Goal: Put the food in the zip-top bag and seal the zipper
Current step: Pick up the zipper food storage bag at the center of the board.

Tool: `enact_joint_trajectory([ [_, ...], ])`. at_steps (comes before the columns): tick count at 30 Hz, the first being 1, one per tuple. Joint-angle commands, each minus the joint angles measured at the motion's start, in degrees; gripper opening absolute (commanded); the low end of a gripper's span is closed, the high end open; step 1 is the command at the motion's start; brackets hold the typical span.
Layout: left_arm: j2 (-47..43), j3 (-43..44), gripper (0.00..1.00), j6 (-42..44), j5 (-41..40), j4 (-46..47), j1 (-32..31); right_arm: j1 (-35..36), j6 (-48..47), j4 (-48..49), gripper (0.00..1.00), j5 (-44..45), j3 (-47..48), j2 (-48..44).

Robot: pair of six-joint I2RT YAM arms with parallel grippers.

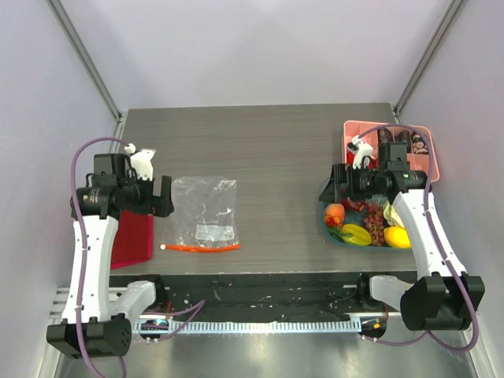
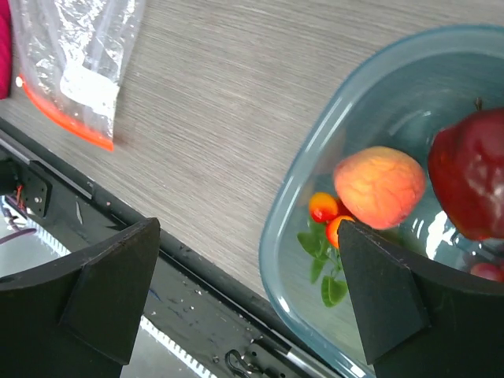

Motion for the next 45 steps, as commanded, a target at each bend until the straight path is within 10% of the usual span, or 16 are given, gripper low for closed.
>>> enact_joint_trajectory([
  [1,-0.31,1.78,1.0,3.01,-0.01,-0.08,-0.04,1.17,1.57,2.67,1.0,-1.38,3.7,1.08],
  [12,0.23,-0.4,1.0,21.89,5.79,-4.56,-0.56,5.74,2.45,5.31,1.0,-0.15,3.54,3.63],
  [24,-12.33,-20.27,0.97,40.35,-6.33,6.07,-14.0,7.15,2.97,6.54,1.0,0.9,3.27,6.97],
  [45,-14.91,-40.41,0.82,44.41,-19.52,26.73,-44.33,7.15,1.83,5.92,1.0,5.65,2.04,8.2],
])
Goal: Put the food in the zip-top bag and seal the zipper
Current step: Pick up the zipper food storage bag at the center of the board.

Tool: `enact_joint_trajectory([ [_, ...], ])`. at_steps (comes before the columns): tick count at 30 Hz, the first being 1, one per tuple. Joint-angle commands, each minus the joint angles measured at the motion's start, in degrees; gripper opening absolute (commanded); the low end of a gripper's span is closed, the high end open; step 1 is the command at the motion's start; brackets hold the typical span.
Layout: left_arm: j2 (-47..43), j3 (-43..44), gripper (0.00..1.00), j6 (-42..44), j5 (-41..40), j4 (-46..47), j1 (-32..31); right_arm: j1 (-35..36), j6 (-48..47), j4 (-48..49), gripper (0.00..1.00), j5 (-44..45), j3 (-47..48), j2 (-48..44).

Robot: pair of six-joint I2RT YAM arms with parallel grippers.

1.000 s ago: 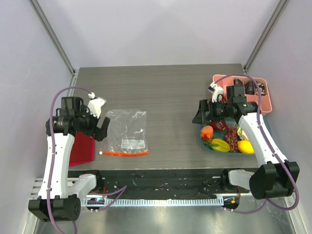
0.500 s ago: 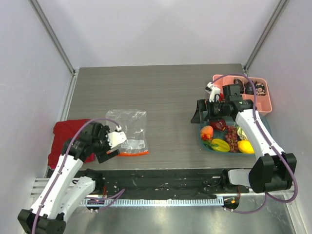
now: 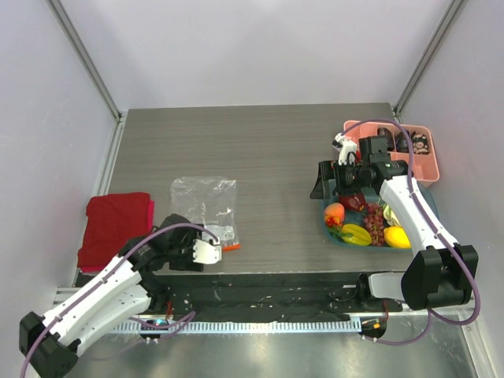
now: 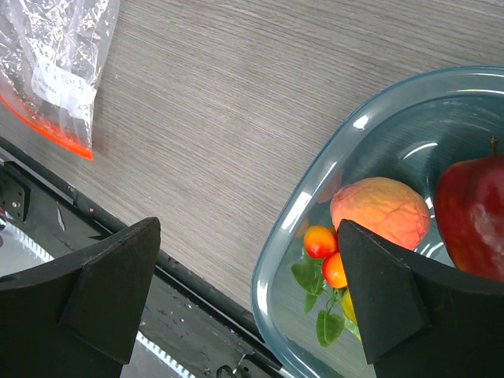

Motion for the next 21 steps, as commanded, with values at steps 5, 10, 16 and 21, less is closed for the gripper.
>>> enact_joint_trajectory([
  [5,7.96,-1.42,0.76,-4.01,-7.61,13.33,-7.19,0.39,-0.62,0.76,1.0,1.04,0.4,0.03],
  [10,11.3,-3.44,0.73,-4.01,-9.1,16.84,-10.27,0.39,-0.88,0.76,1.0,3.84,0.4,-0.32],
  [16,14.91,-3.8,0.54,-4.18,-11.39,20.54,-10.45,0.39,-0.79,0.76,1.0,3.76,-0.21,-1.11],
  [21,18.25,-2.66,0.31,-4.88,-12.18,21.07,-10.54,0.3,-0.44,1.12,1.0,3.41,-0.21,-1.29],
])
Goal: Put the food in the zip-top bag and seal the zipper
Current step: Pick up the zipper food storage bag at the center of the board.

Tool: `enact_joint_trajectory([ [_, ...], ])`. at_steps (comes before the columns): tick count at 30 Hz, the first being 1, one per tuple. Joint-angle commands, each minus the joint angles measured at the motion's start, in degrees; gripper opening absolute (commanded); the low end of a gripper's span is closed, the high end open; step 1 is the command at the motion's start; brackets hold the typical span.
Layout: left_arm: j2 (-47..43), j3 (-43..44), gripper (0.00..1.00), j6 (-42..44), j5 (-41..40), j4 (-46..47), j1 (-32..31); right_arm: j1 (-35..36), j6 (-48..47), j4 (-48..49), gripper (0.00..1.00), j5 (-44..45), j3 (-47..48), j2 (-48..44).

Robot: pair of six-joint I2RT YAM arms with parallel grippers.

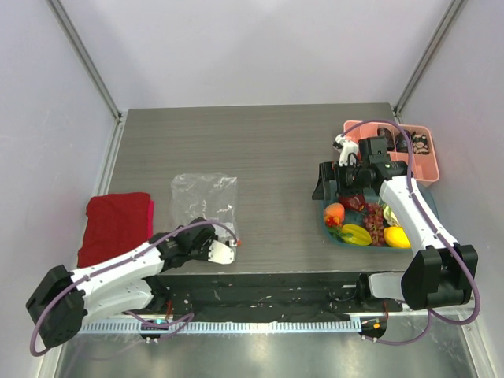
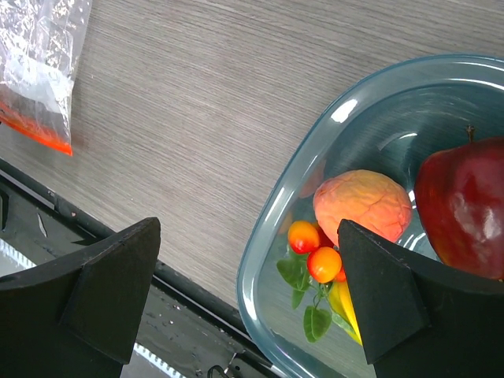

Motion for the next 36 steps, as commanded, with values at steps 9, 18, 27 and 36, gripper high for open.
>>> enact_joint_trajectory([
  [9,7.57,14.73,0.0,-13.11,1.47,-5.37,0.11,0.31,0.29,1.88,1.0,0.72,3.11,-0.59],
  [18,22.77,44.08,0.0,-38.77,12.97,-16.38,4.59,-0.31,7.04,8.11,1.0,-5.24,5.77,-5.22],
  [27,32.53,63.69,0.0,-63.44,21.16,-17.0,4.85,1.88,27.15,24.36,1.0,-13.69,0.76,-13.06],
  [36,32.73,67.05,0.0,-84.67,16.07,-19.99,6.52,13.03,30.07,25.08,1.0,-9.21,7.86,-8.06],
])
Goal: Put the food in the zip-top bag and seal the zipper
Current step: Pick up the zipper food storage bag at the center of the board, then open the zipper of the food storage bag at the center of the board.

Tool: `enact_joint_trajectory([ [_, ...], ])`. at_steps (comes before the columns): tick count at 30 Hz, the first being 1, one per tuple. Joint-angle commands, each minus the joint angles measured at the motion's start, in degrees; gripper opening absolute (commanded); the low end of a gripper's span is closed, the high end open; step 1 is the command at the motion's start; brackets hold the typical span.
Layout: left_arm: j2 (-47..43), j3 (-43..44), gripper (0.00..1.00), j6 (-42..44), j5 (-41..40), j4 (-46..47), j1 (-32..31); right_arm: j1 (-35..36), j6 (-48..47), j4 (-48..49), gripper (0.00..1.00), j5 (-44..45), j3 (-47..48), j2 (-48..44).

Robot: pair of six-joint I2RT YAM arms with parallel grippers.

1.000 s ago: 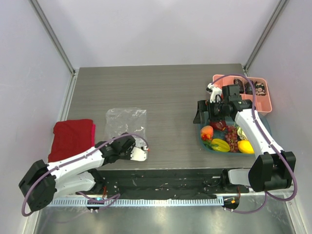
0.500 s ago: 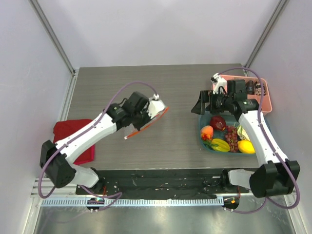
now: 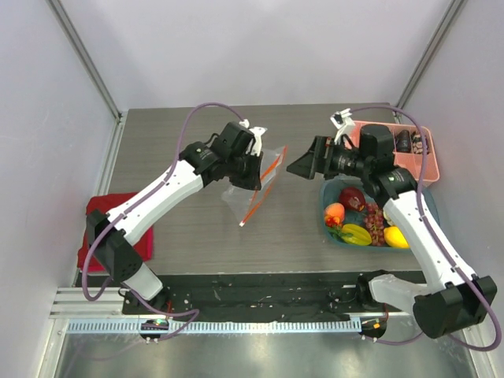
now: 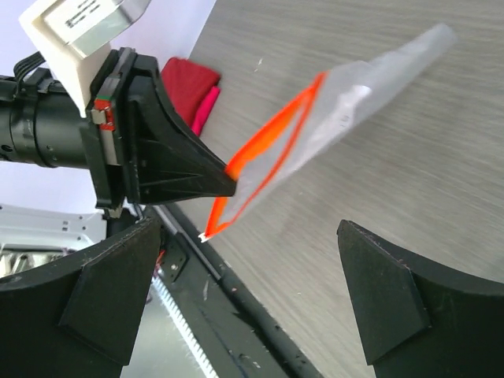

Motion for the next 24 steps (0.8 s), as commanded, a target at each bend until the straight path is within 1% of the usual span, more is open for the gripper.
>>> enact_joint_trajectory([
  [1,-7.21,-0.21,0.0,-11.38,-2.45,-1.8,1.63,5.37,3.37,3.56,1.0,2.0,5.55,3.0],
  [2,-8.81,-0.39,0.0,-10.95,-4.71,-1.71,1.8,7.12,3.37,4.25,1.0,2.44,6.6,3.18],
  [4,-12.93,0.4,0.0,-9.98,-6.49,-3.64,3.29,8.37,5.12,5.66,1.0,3.67,6.96,3.44],
  [5,-13.82,1.19,0.0,-9.54,-10.15,-5.3,3.73,8.63,5.47,5.76,1.0,3.5,7.92,3.88],
  [6,-14.7,3.2,0.0,-9.01,-12.01,-7.06,4.35,9.07,4.96,5.15,1.0,3.41,8.71,4.41],
  [8,-16.9,4.27,0.0,-6.56,-13.69,-11.72,6.8,9.25,2.06,3.74,1.0,3.76,10.56,5.2],
  [9,-17.43,4.88,0.0,-5.33,-15.01,-13.04,7.16,9.25,1.27,3.65,1.0,3.94,10.91,5.38],
  [10,-17.78,5.15,0.0,-4.27,-15.89,-16.27,7.17,9.25,0.3,3.56,1.0,3.5,11.18,5.38],
  [13,-18.32,4.54,0.0,-1.54,-17.92,-18.06,7.17,9.25,-0.06,3.65,1.0,2.97,11.18,5.99],
  [14,-17.79,4.01,0.0,-1.63,-17.66,-17.54,7.17,9.16,0.03,3.65,1.0,3.06,10.92,5.91],
  [16,-16.39,2.43,0.0,-2.15,-13.9,-15.79,7.17,9.16,0.2,3.65,1.0,2.8,10.31,5.73],
  [17,-15.51,1.55,0.0,-2.41,-12.49,-13.34,7.08,9.25,0.38,3.56,1.0,2.71,9.35,5.56],
  [20,-9.54,0.93,0.0,-5.57,-8.26,-6.93,7.08,9.25,0.73,3.47,1.0,2.88,6.45,4.07],
  [21,-5.96,1.02,0.0,-8.63,-8.25,-5.16,6.99,9.16,0.91,3.47,1.0,3.06,5.57,3.63],
  [22,-3.75,1.19,0.0,-9.79,-3.64,-3.75,6.99,9.16,1.25,3.56,1.0,3.41,4.6,2.67],
  [23,-1.81,1.72,0.0,-11.19,-1.42,-2.78,6.9,9.16,1.43,3.73,1.0,3.76,2.5,2.22],
  [24,-0.05,1.81,0.0,-12.25,0.08,0.1,6.64,9.08,1.35,3.82,0.99,4.98,1.35,1.69],
])
